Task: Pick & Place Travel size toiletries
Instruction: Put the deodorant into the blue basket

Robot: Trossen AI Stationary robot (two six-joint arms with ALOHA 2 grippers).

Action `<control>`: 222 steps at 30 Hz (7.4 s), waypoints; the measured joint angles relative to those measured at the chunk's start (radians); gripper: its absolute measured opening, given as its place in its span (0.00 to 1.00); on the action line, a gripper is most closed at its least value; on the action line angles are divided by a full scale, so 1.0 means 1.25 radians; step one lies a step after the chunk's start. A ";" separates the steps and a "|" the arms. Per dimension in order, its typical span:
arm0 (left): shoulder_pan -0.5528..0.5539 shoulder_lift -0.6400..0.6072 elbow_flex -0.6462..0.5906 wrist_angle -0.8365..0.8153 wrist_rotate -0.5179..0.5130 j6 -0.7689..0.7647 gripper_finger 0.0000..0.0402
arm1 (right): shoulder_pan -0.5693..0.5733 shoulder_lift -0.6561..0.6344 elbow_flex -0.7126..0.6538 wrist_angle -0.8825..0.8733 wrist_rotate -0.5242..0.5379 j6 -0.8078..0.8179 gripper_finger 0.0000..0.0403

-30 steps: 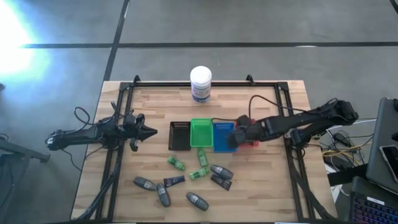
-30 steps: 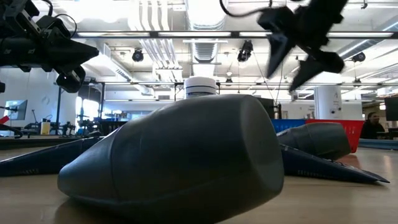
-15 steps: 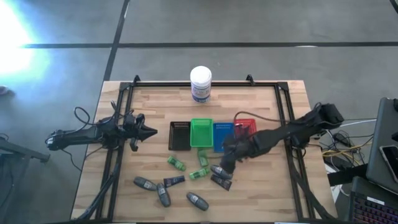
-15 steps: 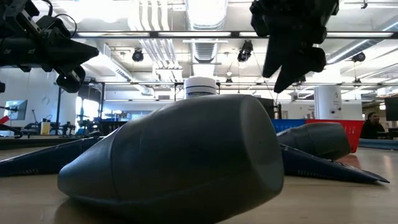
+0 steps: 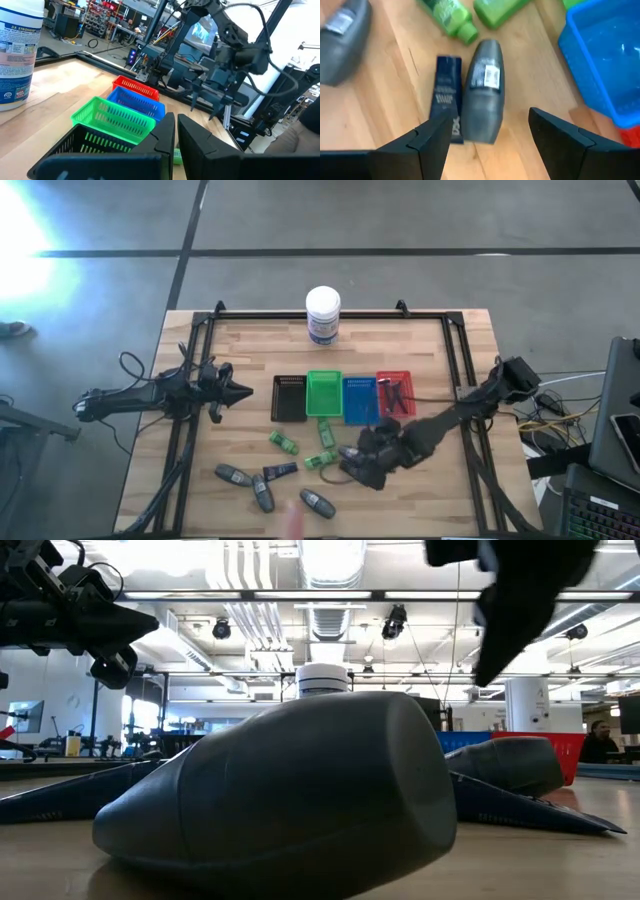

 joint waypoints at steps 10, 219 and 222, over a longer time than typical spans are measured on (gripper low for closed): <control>0.000 0.000 0.000 0.000 0.000 0.000 0.06 | 0.053 0.033 -0.012 0.034 0.019 -0.014 0.74; 0.000 0.013 0.000 0.000 0.000 0.000 0.06 | 0.015 0.623 0.845 -0.359 -0.152 0.207 0.50; 0.000 0.013 0.000 0.000 0.000 0.000 0.06 | 0.022 0.552 0.845 -0.456 -0.106 0.281 0.50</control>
